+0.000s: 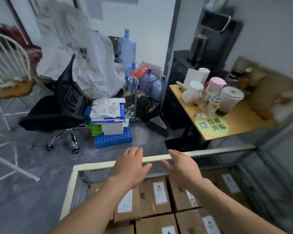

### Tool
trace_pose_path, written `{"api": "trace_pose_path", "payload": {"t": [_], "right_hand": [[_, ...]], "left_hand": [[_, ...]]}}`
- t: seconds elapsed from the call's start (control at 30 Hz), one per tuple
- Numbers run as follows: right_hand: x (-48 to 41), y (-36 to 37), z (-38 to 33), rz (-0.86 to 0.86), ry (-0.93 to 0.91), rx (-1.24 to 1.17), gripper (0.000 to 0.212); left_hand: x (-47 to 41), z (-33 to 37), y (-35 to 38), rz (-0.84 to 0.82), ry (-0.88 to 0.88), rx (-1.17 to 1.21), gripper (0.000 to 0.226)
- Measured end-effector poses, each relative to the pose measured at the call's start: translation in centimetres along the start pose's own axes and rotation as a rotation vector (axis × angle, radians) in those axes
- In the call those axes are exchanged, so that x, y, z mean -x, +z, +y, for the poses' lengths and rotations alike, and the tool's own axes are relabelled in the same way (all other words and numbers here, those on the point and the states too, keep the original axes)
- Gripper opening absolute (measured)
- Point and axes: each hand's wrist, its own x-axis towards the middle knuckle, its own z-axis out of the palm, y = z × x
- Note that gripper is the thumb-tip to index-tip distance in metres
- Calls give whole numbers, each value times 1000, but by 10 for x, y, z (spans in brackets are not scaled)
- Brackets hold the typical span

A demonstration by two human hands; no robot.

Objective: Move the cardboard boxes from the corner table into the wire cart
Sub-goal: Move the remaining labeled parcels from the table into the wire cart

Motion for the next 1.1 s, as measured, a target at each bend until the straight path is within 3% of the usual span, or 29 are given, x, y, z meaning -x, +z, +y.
{"api": "trace_pose_path", "payload": {"t": [0.27, 0.4, 0.5, 0.7, 1.1], "right_hand": [[99, -94, 6, 252, 188, 25, 54], [157, -125, 23, 345, 277, 50, 38], [205, -143, 43, 392, 376, 79, 34], [309, -168, 86, 472, 580, 89, 58], [537, -192, 164, 597, 931, 93, 53]], "left_hand": [[22, 84, -64, 26, 329, -3, 72], [44, 138, -76, 44, 507, -1, 68], [66, 180, -75, 31, 634, 18, 70], [124, 266, -63, 7, 865, 26, 71], [280, 443, -10, -90, 1171, 65, 69]]}}
